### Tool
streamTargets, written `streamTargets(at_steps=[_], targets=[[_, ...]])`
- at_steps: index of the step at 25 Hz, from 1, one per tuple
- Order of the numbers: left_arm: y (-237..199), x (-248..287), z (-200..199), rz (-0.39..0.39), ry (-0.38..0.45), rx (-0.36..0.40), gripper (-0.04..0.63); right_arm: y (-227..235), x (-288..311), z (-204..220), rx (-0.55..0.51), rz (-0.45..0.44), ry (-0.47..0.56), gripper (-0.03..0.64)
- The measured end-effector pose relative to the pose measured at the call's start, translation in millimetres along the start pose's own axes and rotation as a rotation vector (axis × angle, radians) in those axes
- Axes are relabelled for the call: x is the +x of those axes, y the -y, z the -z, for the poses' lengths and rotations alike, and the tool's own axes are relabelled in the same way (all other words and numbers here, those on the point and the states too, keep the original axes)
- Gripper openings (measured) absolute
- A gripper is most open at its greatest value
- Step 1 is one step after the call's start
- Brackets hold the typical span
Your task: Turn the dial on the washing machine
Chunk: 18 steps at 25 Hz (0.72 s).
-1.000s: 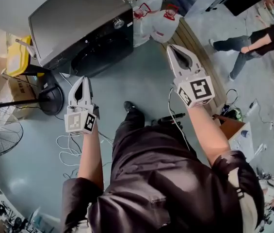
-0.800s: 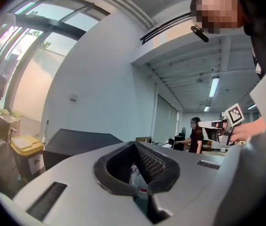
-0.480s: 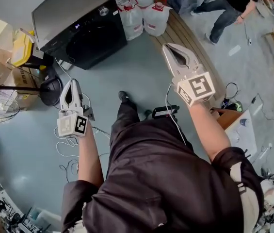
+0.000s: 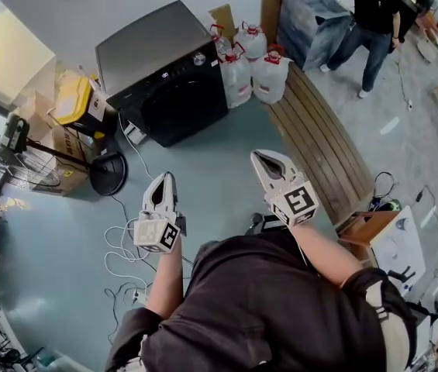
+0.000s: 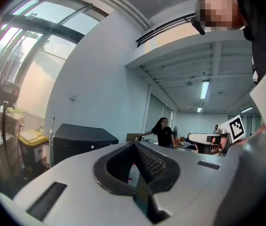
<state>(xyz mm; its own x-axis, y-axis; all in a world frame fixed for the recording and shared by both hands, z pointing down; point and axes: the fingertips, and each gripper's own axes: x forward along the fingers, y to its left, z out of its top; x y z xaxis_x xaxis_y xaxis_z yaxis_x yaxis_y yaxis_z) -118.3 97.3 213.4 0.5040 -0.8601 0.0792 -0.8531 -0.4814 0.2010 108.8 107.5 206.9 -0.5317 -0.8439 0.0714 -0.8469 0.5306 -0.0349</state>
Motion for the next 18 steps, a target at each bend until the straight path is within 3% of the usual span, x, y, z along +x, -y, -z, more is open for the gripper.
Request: streamTargets(at_steps=[8, 13, 18], targets=[[-4, -65, 6, 0.139, 0.0, 0.009, 0.015, -91, -17, 7, -0.038, 0.068, -0.032, 0.021], [-18, -105, 22, 0.141, 0.0, -0.027, 0.015, -123, -30, 13, -0.027, 0.157, -0.016, 0.021], [-32, -139, 39, 0.116, -0.024, -0.043, 0.015, -147, -49, 22, -0.033, 0.177, -0.048, 0.021]])
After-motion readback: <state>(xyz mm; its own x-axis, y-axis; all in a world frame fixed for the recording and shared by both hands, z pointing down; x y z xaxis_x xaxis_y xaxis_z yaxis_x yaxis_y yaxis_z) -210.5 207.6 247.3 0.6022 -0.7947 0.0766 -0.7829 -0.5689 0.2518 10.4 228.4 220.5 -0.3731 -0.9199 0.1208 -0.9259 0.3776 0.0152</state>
